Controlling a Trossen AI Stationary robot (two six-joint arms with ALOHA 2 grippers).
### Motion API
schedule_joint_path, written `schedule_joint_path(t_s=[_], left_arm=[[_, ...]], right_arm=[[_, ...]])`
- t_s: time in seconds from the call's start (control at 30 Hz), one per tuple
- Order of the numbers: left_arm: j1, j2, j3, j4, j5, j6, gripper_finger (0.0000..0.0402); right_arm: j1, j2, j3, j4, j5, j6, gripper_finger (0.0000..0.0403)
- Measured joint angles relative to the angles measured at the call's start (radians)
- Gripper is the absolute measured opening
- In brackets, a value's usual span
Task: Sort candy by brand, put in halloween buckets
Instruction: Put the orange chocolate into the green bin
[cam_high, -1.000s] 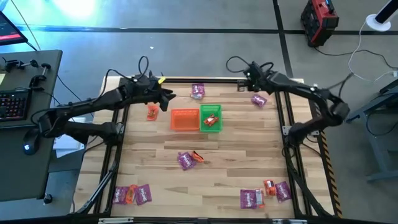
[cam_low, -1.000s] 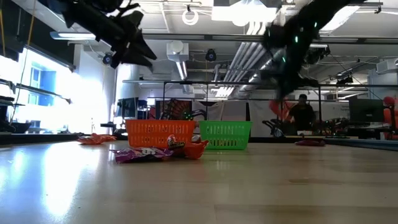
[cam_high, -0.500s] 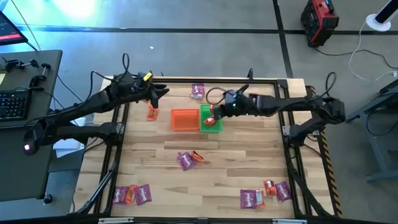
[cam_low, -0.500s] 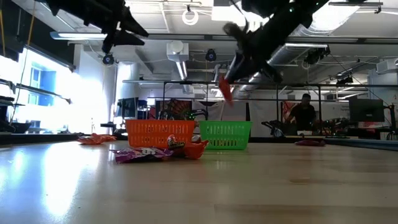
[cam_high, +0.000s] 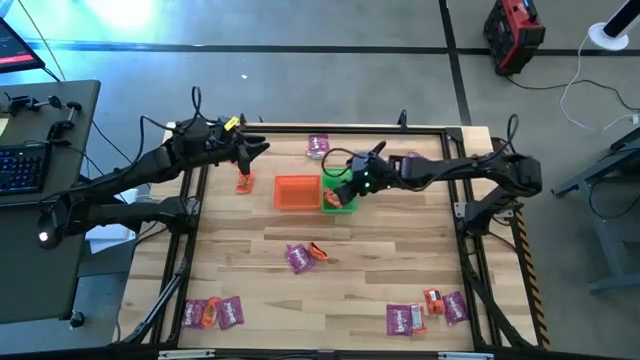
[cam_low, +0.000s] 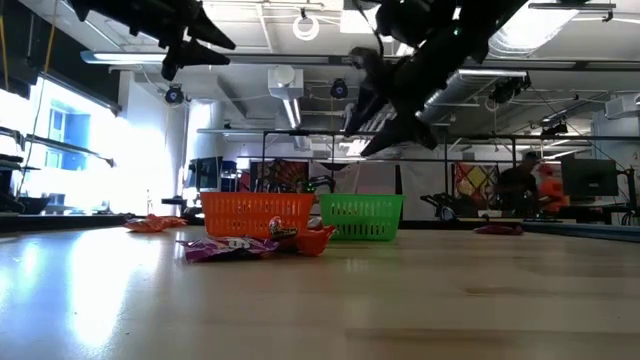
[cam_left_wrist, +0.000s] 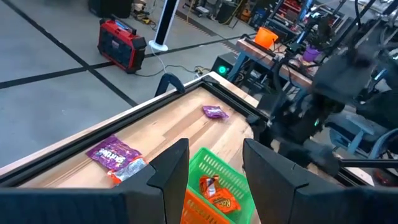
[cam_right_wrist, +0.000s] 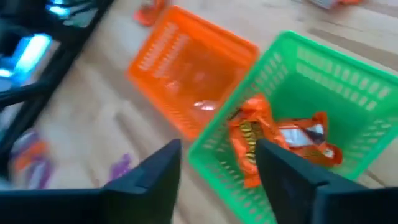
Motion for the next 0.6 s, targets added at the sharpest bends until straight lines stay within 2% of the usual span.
schedule_joint_path(t_s=[0.1,0.2,0.3,0.37,0.53,0.6], left_arm=[[0.0,0.0,0.0,-0.009,0.0,0.0,0.0142],[0.0,0.0,0.0,-0.022,0.007,0.001,0.0142],[0.0,0.0,0.0,-0.03,0.03,0.031,0.0142],[-0.004,0.001,0.0,-0.043,0.035,0.058,0.0142],[-0.007,0.001,0.0,-0.069,0.037,0.132,0.0142],[-0.007,0.001,0.0,-0.078,0.037,0.163,0.0142]], right_arm=[[-0.012,-0.036,0.033,-0.01,-0.15,-0.05,0.0246],[0.037,-0.052,0.071,-0.061,-0.302,-0.031,0.0257],[0.136,-0.041,0.099,-0.122,-0.356,0.014,0.0259],[0.21,-0.02,0.107,-0.112,-0.312,0.055,0.0259],[0.339,0.073,0.107,-0.101,-0.07,0.088,0.0259],[0.366,0.122,0.114,-0.112,-0.009,0.085,0.0259]])
